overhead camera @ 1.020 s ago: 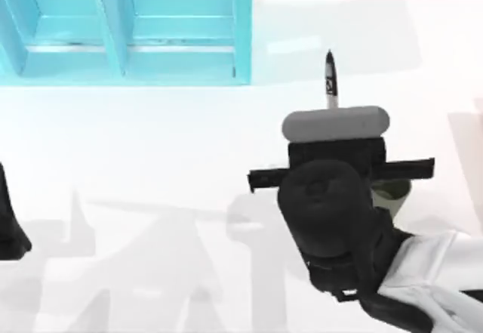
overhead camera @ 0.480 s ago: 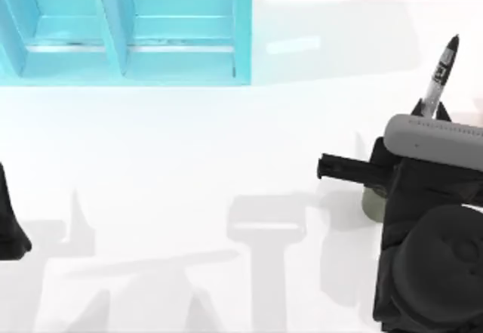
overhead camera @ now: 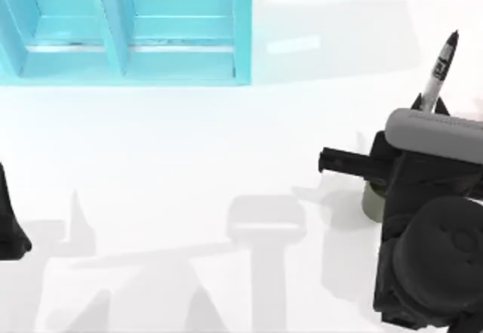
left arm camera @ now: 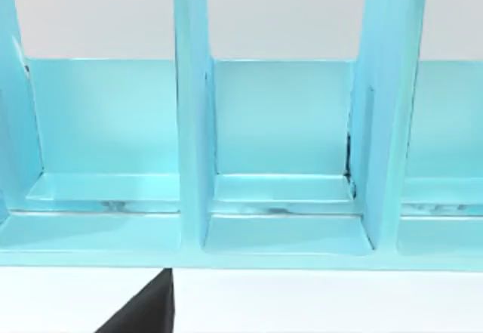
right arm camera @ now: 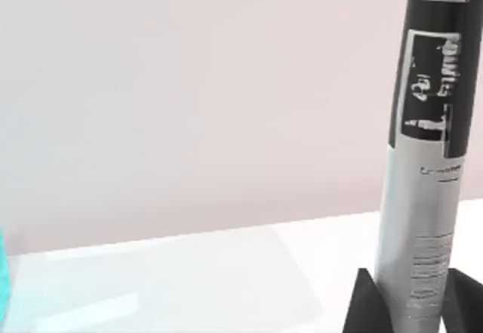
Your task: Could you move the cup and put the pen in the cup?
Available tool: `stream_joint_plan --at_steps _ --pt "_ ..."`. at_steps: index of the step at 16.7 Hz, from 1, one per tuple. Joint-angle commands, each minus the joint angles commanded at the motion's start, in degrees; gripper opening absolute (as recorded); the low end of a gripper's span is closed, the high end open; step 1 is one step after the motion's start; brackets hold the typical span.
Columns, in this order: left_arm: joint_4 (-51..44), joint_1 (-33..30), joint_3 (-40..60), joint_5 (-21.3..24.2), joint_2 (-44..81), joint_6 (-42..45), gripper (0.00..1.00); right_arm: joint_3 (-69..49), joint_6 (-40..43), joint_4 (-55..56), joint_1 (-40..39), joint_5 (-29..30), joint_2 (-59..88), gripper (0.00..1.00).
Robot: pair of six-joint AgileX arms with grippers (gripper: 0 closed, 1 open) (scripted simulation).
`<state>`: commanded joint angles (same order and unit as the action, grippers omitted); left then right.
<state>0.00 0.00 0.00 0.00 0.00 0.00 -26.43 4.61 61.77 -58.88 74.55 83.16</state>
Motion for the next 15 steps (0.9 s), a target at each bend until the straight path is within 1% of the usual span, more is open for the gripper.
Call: stream_joint_plan --at_steps 2,4,8,15 --pt "0.0 0.0 0.0 0.0 0.0 0.0 1.0 -0.2 -0.59 0.93 3.92 -3.96 2.23 0.0" --pt "0.0 0.0 0.0 0.0 0.0 0.0 1.0 -0.51 -1.31 2.19 6.3 -6.36 4.16 0.0" --pt "0.0 0.0 0.0 0.0 0.0 0.0 1.0 -0.57 -1.5 2.43 6.59 -6.65 4.44 0.0" --pt "0.0 0.0 0.0 0.0 0.0 0.0 1.0 -0.57 -1.5 2.43 6.59 -6.65 4.44 0.53"
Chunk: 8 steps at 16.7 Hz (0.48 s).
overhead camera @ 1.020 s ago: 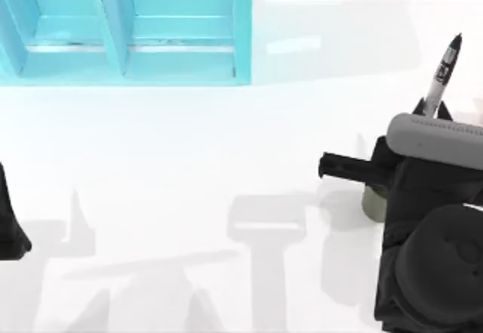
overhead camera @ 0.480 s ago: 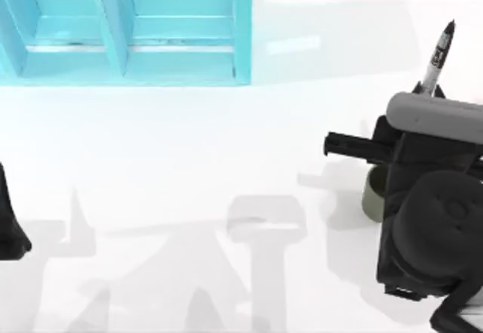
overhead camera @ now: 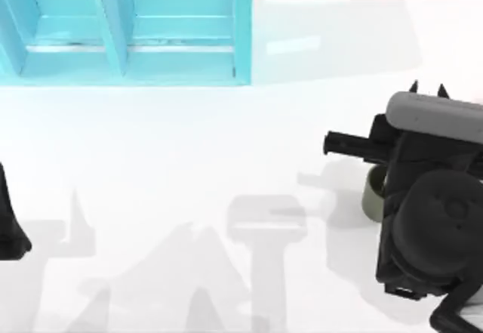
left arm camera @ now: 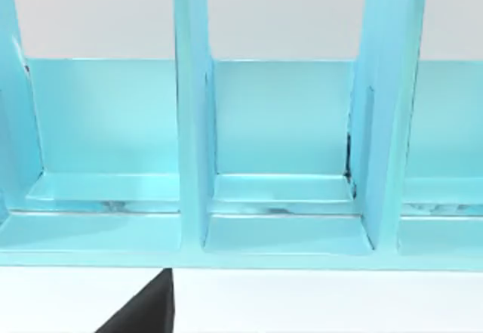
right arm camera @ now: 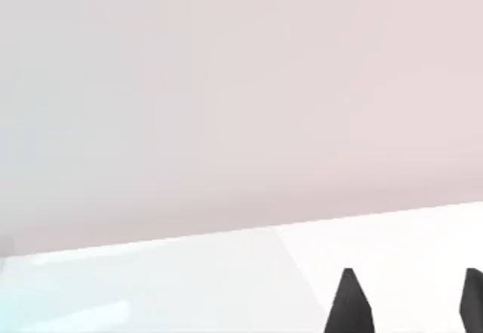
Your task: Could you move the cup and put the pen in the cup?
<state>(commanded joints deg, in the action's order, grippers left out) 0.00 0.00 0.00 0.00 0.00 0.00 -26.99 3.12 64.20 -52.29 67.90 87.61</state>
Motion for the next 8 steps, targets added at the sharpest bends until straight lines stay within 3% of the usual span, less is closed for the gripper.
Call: stream_joint_plan --at_steps 6,8 --pt "0.0 0.0 0.0 0.0 0.0 0.0 1.0 0.0 0.0 0.0 0.0 0.0 0.0 0.98" --pt "0.0 0.0 0.0 0.0 0.0 0.0 1.0 0.0 0.0 0.0 0.0 0.0 0.0 1.0"
